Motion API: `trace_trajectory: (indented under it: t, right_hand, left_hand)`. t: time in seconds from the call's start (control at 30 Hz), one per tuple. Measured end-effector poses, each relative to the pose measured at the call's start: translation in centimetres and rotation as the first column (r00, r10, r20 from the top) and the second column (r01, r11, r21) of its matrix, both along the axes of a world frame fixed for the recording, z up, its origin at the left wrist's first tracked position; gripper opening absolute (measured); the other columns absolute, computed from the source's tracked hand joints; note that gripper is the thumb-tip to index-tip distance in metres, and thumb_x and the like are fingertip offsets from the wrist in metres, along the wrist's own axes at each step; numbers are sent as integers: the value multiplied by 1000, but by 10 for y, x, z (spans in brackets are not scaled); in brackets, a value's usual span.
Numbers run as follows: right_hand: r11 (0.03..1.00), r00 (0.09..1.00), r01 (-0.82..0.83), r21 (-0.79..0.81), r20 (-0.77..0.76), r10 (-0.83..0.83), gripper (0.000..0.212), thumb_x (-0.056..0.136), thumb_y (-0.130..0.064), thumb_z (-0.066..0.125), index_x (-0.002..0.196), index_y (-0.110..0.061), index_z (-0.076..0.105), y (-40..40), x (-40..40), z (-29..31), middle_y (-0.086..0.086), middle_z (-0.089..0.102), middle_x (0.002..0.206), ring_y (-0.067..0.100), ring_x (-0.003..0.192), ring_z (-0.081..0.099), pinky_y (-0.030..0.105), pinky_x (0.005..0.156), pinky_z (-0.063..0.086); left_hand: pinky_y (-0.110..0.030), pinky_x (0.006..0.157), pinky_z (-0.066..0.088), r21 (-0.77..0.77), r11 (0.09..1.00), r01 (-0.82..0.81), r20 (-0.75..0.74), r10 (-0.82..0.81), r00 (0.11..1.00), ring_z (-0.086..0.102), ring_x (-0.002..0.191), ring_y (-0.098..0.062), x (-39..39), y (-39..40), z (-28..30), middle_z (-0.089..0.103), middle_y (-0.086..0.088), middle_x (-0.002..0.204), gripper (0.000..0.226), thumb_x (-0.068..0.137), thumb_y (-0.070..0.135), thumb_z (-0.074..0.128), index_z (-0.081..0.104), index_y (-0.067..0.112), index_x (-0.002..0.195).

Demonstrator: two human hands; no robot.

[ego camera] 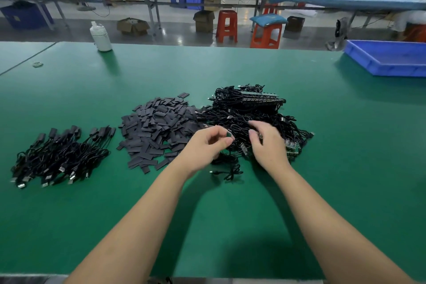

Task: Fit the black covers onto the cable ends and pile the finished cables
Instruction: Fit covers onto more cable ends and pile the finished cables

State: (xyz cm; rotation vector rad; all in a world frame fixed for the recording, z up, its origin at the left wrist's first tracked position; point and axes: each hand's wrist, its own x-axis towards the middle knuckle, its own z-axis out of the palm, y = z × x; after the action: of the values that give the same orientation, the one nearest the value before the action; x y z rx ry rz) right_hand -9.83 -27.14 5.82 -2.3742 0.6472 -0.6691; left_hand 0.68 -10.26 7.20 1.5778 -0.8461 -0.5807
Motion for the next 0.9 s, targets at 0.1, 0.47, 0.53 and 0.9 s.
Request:
trace_trajectory:
  t: [0.1, 0.47, 0.53, 0.9]
  right_hand:
    - [868, 961, -243, 432, -15, 277, 26, 106, -31, 44, 111, -30, 69, 23, 6, 14, -21, 69, 108, -13, 100, 59, 24, 94, 43]
    - [790, 936, -298, 536, 3, 351, 14, 101, -21, 58, 98, -16, 71, 46, 16, 14, -1, 56, 64, 7, 52, 52, 23, 49, 46]
    - [788, 939, -256, 559, -50, 340, 15, 100, -21, 61, 98, -11, 72, 49, 17, 8, -1, 59, 65, 10, 51, 52, 24, 46, 47]
    - [606, 911, -68, 792, -198, 362, 24, 102, -10, 56, 123, -1, 63, 75, 32, -58, 8, 72, 92, 11, 57, 62, 22, 50, 51]
  left_hand:
    - [-30, 52, 40, -54, 998, 44, -73, -48, 996, 47, 60, -23, -2, 1, 8, 56, -8, 65, 17, 90, 28, 68, 66, 14, 81]
    - [-26, 45, 41, 29, 989, -146, -225, 149, 963, 51, 52, -20, 13, 7, 4, 61, -11, 64, 12, 90, 0, 56, 65, 5, 95]
    - [-25, 44, 42, 78, 989, -128, -261, 144, 955, 54, 51, -15, 16, 11, -5, 63, -9, 64, 12, 89, -3, 56, 64, 3, 96]
    - [-21, 50, 38, 419, 905, -78, -31, 99, 995, 44, 51, -10, 42, 51, -68, 53, 7, 59, 8, 87, 11, 73, 72, 18, 91]
